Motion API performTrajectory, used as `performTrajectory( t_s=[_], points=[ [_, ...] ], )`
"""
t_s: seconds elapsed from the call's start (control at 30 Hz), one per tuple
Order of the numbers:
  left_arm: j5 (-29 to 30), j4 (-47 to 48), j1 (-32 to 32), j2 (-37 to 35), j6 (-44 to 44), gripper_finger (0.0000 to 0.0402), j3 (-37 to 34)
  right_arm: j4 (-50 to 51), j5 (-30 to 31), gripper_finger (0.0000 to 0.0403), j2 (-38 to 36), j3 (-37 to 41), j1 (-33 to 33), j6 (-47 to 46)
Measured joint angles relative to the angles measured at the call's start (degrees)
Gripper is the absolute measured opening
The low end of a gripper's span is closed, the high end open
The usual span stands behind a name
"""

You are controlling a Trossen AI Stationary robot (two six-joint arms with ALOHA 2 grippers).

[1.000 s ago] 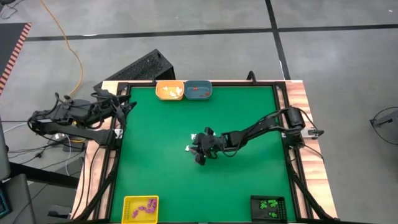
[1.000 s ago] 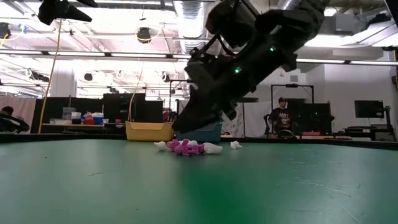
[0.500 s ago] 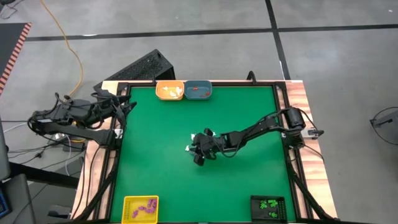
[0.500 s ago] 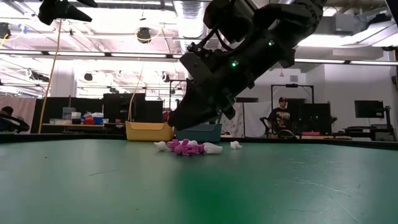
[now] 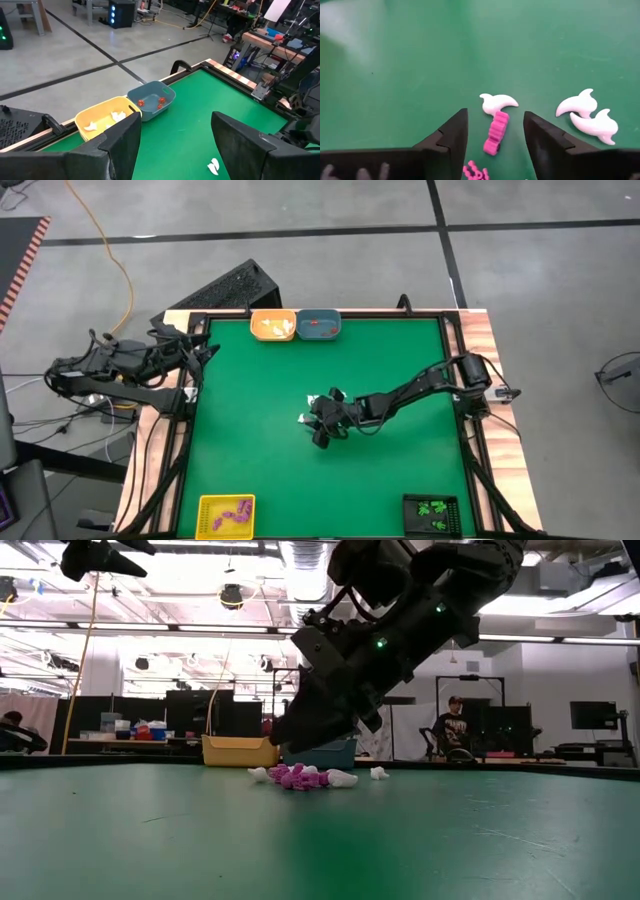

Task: Sort Halloween decoration
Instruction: Put the pink skeleton into the yellow bin

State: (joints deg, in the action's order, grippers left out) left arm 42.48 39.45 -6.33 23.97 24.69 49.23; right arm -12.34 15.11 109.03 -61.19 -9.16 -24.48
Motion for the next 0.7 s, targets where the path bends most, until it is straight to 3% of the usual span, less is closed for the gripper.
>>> performTrajectory(
  t_s=[0.23,0.7],
  points=[
    [0.06,0.12,-0.02,-0.02,0.00,0.0231,0.00,0.00,0.61,0.0204,1.57,0.13,-0.18,-0.76],
    [0.01,0.17,-0.02,-0.02,0.20,0.0231,-0.02,-0.27,2.18,0.0173,5.66,-1.70,-0.22,-1.05]
  ],
)
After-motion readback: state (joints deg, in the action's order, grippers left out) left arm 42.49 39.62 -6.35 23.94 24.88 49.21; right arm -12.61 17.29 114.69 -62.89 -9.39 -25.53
